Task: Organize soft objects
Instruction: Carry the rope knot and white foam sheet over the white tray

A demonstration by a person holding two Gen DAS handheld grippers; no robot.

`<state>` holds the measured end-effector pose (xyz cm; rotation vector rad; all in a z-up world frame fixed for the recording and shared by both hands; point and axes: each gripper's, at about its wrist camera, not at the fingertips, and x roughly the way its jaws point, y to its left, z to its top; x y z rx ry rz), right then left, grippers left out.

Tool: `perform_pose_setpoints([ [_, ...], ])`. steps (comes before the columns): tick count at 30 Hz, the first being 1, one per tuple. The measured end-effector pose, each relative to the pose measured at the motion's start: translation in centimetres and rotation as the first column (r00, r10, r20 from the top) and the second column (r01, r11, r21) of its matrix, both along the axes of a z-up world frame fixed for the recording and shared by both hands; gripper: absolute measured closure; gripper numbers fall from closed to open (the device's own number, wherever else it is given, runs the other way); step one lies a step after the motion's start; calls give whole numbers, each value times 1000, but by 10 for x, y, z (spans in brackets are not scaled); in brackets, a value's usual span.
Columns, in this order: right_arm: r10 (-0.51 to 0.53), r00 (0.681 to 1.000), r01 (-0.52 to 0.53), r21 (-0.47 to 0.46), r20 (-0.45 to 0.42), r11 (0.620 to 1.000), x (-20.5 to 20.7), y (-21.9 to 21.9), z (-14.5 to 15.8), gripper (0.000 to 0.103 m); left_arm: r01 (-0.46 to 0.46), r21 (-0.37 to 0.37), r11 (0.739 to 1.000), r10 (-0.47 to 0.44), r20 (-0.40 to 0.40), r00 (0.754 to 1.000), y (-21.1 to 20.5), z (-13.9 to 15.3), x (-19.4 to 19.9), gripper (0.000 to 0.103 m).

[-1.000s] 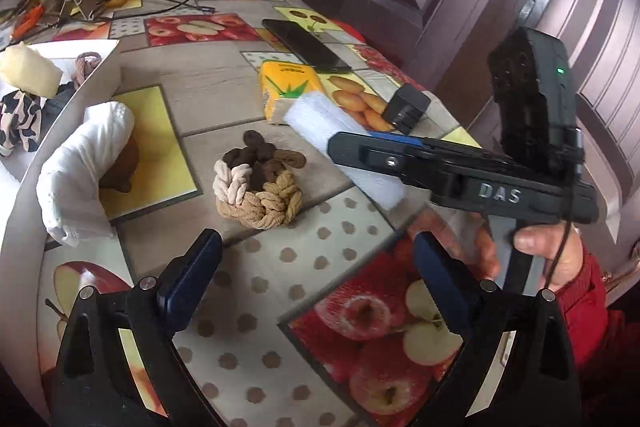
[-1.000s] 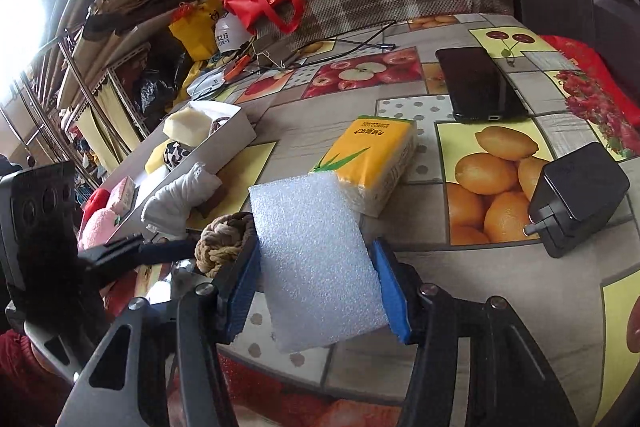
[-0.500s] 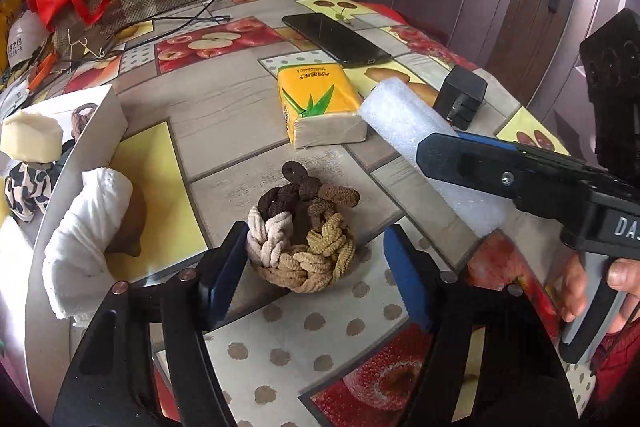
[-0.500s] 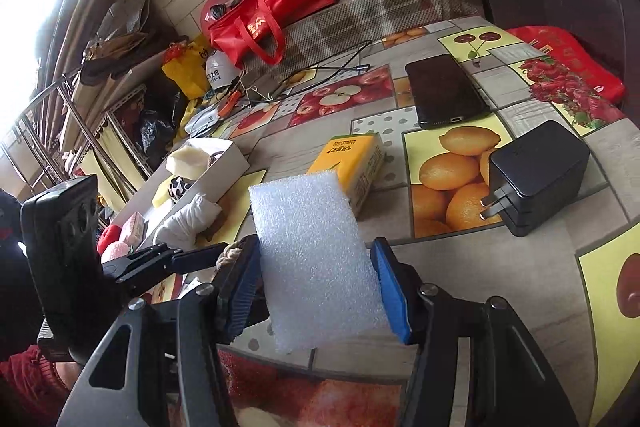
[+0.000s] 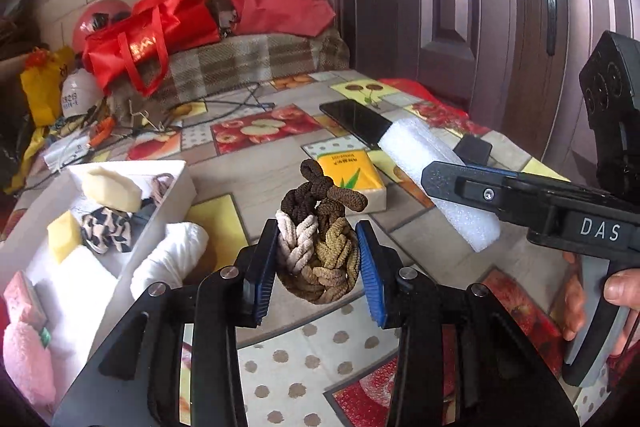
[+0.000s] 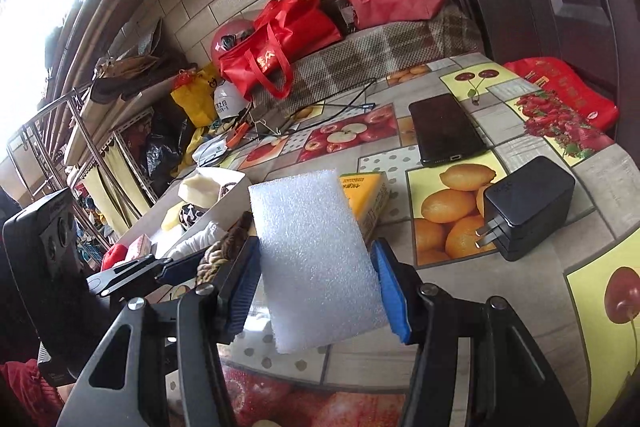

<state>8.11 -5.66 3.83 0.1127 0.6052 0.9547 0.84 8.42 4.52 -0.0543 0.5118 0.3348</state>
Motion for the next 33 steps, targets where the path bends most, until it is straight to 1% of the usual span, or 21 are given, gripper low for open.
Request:
perform_pose_setpoints([
  [2,-18,996,18,3,82,1000,-13,2,7,47,-42,25,999,40,52,998,-1,4,-13,66],
  [4,-44,985,46,-8,168,999,-27,6,13,47,-79,40,996,74,102,992,0,8,-27,66],
  [7,-50,957,64,-37,286,997,-48,16,18,47,-102,49,994,95,127,987,3,10,-41,65],
  [9,-37,941,59,-57,335,997,-59,23,19,47,-113,42,993,107,131,986,8,10,-48,65],
  [10,-29,938,54,-62,346,997,-62,26,19,47,-119,36,992,113,131,985,10,10,-52,65],
  [14,-12,937,39,-70,349,997,-68,39,19,47,-148,21,989,143,140,980,22,11,-71,65],
  [17,1,938,27,-76,347,997,-74,51,18,47,-186,21,982,181,146,973,32,10,-86,65],
  [24,45,934,-16,-83,355,996,-89,81,16,48,-274,30,961,266,150,952,61,7,-118,65],
  [33,98,930,-70,-91,354,993,-103,111,14,48,-357,28,934,349,148,925,94,3,-144,65],
])
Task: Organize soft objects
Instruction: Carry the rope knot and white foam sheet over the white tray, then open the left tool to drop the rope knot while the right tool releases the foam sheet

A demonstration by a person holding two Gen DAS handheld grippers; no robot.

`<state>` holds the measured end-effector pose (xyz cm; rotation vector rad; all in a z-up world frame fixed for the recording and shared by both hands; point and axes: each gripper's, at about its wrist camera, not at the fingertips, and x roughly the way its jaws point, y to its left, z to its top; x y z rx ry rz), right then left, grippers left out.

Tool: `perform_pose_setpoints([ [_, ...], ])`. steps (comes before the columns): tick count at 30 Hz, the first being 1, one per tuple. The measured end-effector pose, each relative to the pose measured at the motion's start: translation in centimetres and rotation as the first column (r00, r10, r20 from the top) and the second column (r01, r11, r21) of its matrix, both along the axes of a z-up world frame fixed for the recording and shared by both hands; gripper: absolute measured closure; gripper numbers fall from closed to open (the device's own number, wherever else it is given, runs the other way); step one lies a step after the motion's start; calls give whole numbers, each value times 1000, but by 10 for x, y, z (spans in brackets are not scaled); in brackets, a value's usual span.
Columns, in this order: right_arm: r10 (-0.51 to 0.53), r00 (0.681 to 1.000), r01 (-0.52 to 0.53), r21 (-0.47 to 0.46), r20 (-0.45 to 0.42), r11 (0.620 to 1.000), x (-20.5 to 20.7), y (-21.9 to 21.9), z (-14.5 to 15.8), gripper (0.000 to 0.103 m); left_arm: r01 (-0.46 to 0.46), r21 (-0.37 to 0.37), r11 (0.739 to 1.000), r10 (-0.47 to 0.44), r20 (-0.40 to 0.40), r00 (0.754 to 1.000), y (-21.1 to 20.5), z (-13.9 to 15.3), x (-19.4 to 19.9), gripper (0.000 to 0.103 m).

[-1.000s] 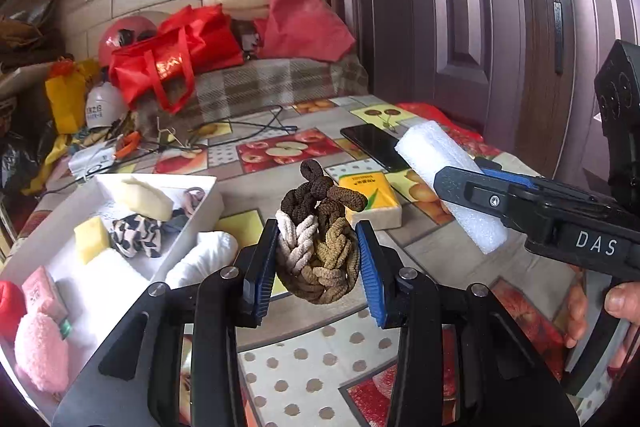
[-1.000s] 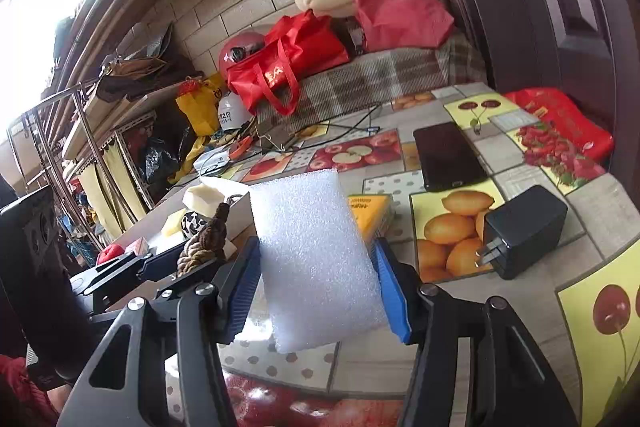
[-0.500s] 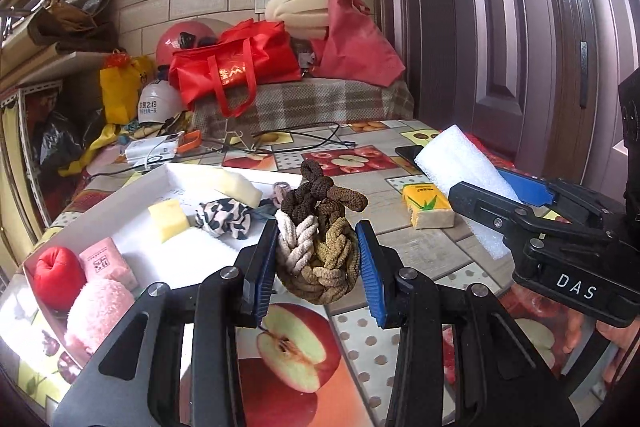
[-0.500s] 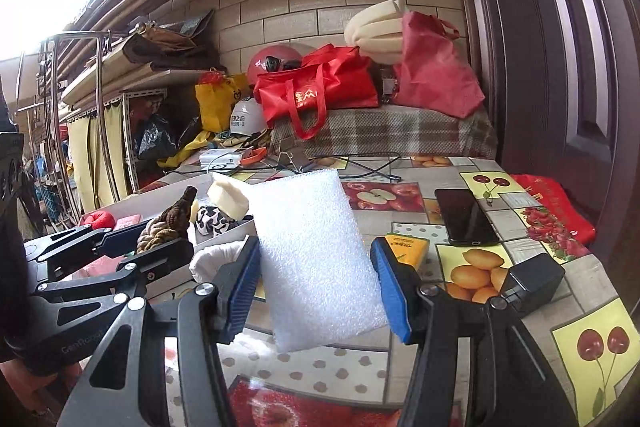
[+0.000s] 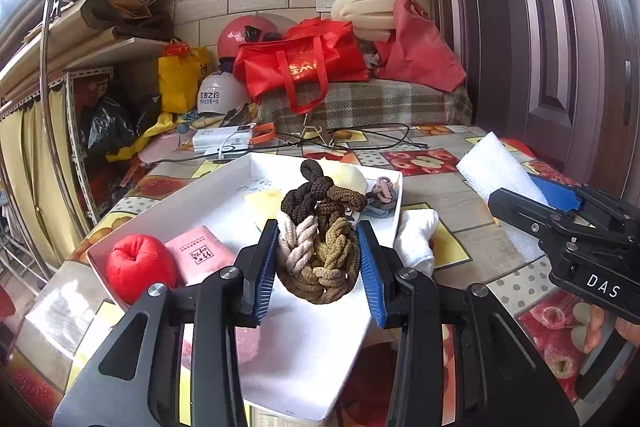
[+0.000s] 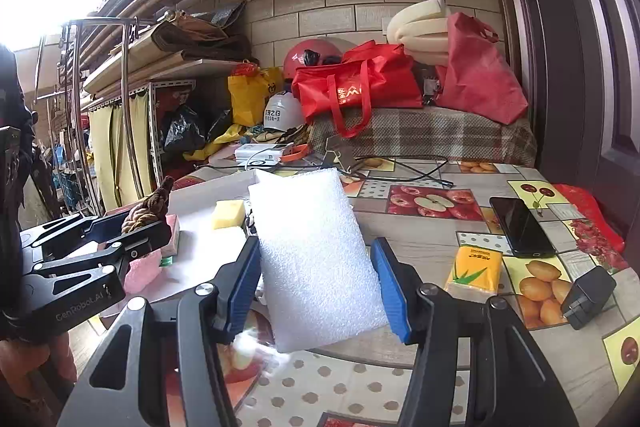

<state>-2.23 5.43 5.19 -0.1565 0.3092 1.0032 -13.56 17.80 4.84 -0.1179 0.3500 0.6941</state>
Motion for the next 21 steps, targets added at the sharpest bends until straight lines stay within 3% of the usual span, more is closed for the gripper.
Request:
perform_pose_setpoints([
  [21,117,993,-118,-27,-24,993,-23,74,-3,48,-145,-1,989,145,7,989,70,-3,-34,65],
])
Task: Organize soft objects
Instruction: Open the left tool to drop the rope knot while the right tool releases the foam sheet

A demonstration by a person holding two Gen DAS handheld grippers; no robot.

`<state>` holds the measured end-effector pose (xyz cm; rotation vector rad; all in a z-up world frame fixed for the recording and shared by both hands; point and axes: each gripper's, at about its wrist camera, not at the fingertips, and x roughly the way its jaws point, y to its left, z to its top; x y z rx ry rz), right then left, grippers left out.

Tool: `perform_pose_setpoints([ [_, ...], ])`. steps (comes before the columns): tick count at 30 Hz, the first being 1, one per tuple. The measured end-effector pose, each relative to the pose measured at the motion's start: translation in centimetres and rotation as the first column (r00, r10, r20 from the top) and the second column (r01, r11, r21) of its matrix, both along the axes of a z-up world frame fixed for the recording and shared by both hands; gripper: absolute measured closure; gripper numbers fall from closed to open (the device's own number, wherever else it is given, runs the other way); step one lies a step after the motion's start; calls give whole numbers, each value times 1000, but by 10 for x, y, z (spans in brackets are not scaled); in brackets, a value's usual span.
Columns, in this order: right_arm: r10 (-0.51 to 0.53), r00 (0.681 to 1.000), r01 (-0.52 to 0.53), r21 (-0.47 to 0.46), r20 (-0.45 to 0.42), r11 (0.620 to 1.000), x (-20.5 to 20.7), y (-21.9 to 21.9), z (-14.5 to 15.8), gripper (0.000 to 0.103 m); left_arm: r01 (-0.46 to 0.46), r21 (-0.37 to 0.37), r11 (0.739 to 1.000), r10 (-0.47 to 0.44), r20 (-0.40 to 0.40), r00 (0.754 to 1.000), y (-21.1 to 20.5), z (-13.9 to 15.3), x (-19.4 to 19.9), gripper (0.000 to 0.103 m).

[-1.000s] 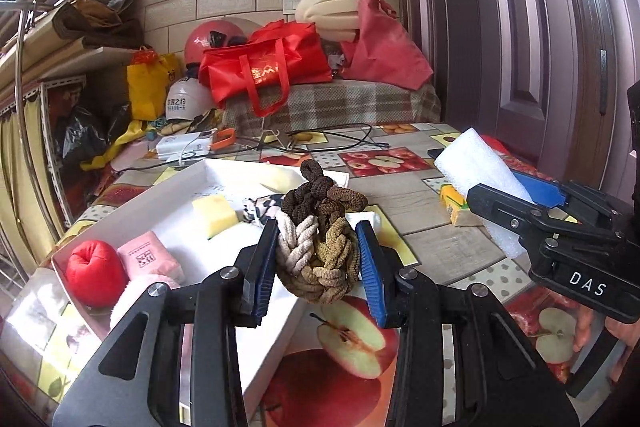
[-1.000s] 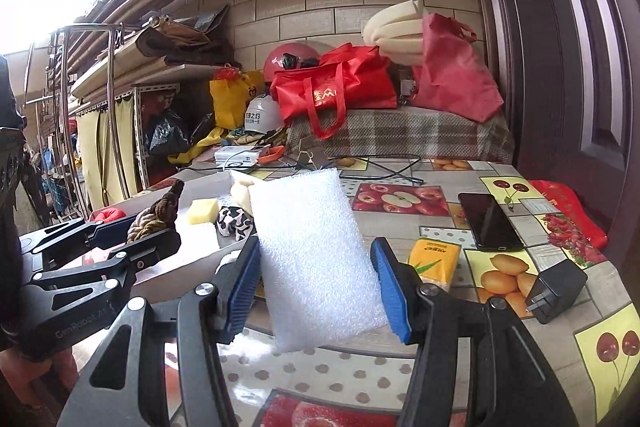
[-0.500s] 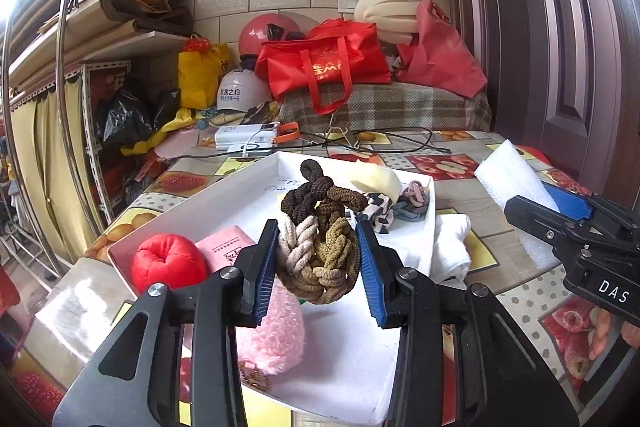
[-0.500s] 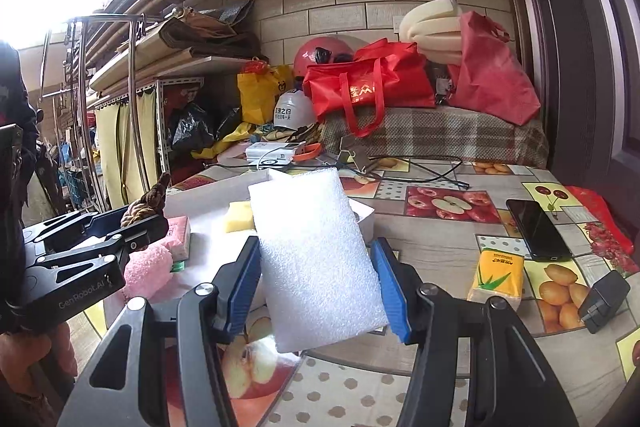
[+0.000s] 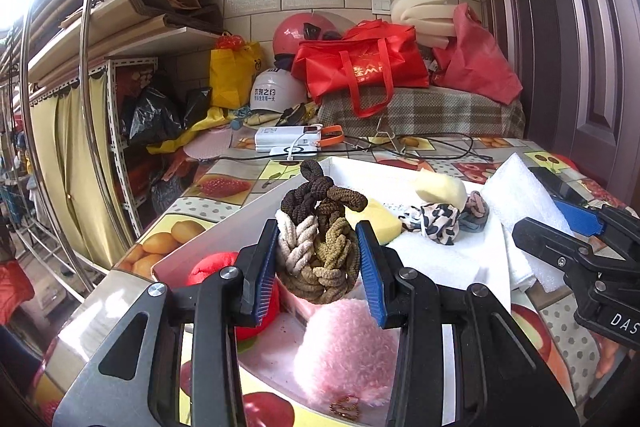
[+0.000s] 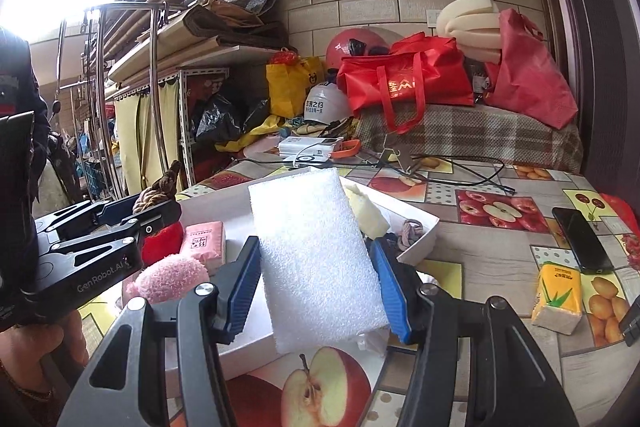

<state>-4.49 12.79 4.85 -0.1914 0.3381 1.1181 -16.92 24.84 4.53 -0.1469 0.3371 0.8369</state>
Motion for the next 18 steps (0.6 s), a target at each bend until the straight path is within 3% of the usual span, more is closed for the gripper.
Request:
perform_pose_setpoints([
  [11,-6,995,-1,-74,-101,997,16,54,-7,48,-55,-98,994,53,-21,998,49,-4,5,64],
  [14,-2,994,-11,-114,-113,993,16,63,-11,47,-82,-101,992,80,-23,996,49,-5,4,57],
  [15,6,993,-20,-122,-114,992,16,64,-12,47,-98,-95,991,96,-24,995,49,-4,4,46],
  [16,8,994,-21,-120,-112,993,15,63,-12,38,-115,-86,990,113,-24,993,48,-4,3,22],
  [17,7,994,-20,-116,-109,993,14,62,-11,28,-118,-78,990,117,-21,993,47,-3,2,9],
  [18,5,994,-17,-110,-106,994,14,60,-11,11,-119,-64,991,118,-13,993,45,-3,2,0],
])
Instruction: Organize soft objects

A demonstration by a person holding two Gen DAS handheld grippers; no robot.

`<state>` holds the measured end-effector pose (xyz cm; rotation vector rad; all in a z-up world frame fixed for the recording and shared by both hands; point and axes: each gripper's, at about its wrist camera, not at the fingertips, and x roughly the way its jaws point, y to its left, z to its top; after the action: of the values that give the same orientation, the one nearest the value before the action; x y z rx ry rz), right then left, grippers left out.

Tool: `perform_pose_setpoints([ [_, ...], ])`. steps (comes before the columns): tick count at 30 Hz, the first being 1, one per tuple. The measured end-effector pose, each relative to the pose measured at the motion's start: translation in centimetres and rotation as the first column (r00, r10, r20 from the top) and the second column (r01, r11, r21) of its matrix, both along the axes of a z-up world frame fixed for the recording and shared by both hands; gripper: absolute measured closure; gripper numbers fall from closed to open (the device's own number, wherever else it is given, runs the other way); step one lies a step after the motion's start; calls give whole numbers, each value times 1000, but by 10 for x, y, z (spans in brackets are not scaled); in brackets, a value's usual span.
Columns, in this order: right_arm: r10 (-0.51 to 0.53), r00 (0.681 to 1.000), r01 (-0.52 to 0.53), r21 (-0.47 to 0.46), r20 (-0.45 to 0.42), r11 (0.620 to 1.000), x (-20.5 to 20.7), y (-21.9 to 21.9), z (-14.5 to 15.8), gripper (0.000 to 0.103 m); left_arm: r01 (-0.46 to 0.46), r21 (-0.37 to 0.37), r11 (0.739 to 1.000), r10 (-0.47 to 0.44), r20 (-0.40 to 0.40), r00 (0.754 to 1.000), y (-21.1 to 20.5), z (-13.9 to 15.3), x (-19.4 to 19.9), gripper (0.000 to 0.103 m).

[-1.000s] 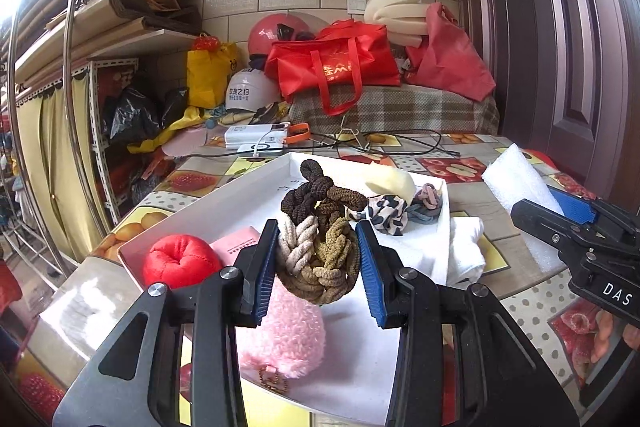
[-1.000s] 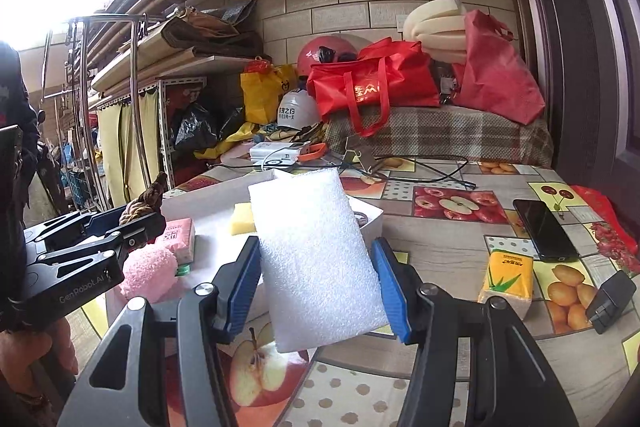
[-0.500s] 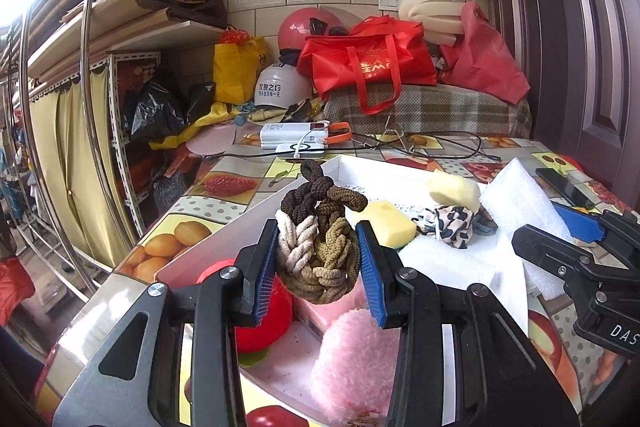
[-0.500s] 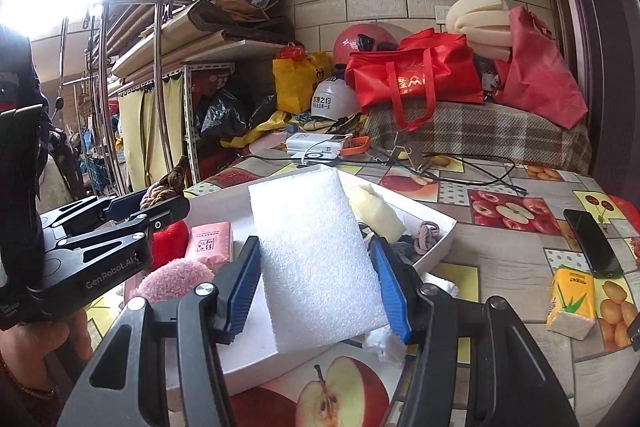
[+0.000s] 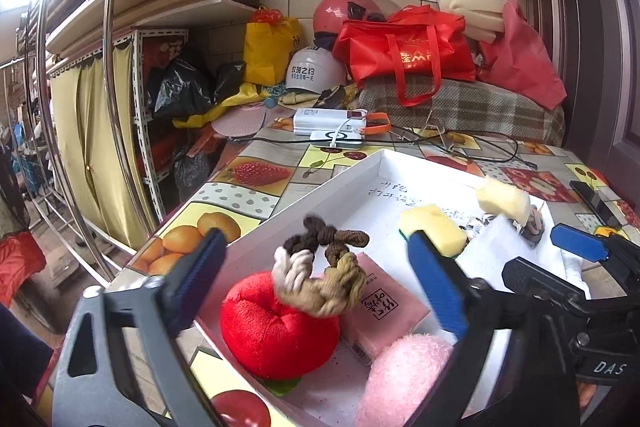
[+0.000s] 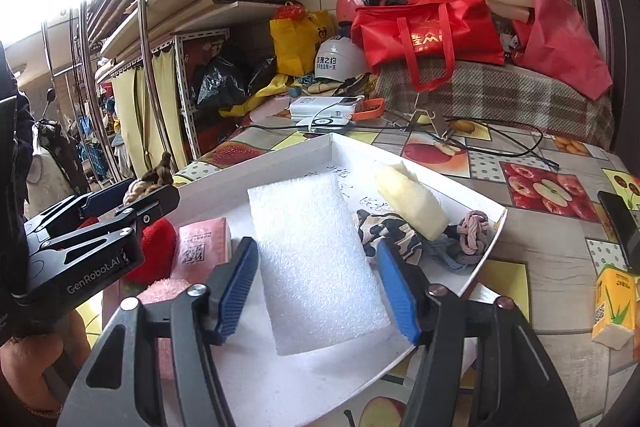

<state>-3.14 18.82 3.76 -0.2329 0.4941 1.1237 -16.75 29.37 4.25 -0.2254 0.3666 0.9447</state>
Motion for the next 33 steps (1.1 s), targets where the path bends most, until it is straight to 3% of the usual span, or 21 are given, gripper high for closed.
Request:
perform_pose_setpoints([
  [1,-5,1000,5,5,5,1000,-1,-1,0,2,3,12,1000,-3,2,1000,-2,1,-1,0],
  [2,-10,1000,10,8,9,1000,-1,-2,1,0,1,24,1000,-1,1,1000,-4,2,-1,0],
  [14,-79,997,78,79,4,994,7,-19,7,0,-48,61,997,45,56,997,-9,4,-13,0],
  [19,-111,994,110,82,2,991,22,-50,7,0,-38,99,994,32,60,998,-21,5,-15,0],
  [23,-180,983,181,81,-20,980,50,-93,8,0,1,74,997,-8,93,996,-37,5,-18,0],
  [28,-251,967,253,45,-42,966,84,-132,8,0,150,78,986,-157,96,983,-79,8,-1,0],
  [30,-175,982,175,-6,-74,985,95,-128,4,0,213,73,974,-219,95,971,-94,8,8,0],
  [33,30,992,-36,-48,-123,998,89,-110,-4,0,261,89,961,-268,74,961,-107,10,18,0],
])
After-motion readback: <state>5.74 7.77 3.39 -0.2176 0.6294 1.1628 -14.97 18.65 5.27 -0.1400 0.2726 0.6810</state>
